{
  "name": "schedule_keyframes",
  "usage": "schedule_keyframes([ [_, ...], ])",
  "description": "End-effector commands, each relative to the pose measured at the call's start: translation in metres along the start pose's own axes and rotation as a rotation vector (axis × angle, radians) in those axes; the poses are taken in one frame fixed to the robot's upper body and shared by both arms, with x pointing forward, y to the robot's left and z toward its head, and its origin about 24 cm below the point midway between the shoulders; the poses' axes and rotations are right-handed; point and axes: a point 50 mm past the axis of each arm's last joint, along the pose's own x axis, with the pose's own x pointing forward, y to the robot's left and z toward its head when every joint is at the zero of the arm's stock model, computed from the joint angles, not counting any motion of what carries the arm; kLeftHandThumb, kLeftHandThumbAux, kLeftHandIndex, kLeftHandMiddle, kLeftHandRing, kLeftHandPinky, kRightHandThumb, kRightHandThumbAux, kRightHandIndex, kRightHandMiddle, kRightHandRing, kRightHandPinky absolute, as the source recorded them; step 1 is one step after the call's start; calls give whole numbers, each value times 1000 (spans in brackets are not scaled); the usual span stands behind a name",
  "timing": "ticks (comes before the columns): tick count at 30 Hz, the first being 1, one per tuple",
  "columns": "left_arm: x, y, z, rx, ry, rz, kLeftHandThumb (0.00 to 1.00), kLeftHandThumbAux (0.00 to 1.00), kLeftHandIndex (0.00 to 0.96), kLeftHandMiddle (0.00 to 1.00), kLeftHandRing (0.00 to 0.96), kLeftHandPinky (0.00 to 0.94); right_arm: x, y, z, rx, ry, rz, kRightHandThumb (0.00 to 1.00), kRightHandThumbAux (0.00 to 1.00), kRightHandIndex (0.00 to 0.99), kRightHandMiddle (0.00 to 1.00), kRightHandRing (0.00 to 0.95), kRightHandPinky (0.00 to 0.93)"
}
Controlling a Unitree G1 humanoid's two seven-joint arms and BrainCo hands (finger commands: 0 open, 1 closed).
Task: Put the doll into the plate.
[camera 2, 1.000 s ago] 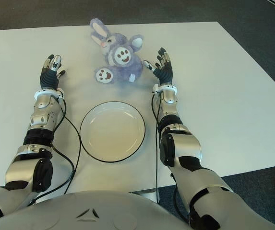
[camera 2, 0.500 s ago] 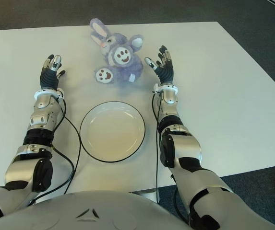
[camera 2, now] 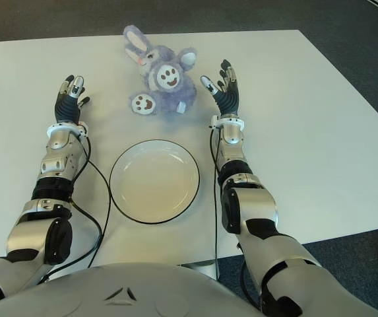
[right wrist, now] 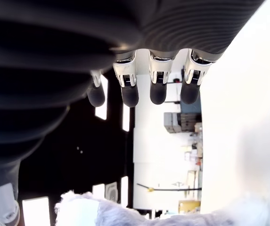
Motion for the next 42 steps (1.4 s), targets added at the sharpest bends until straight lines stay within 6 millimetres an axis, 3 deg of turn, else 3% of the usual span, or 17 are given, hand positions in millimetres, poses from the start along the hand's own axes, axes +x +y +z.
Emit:
schedule_keyframes([
  [1, -5, 5, -16, 11, 76, 9, 0, 440, 0, 119, 86, 0, -10, 0, -11, -13, 33, 2, 18, 573, 0, 0, 0, 0],
  [42, -5, 4, -16, 20, 78, 0, 0, 432, 0, 106, 69, 0, -18, 9, 4, -49, -101, 127, 0, 509, 0, 0, 0, 0],
])
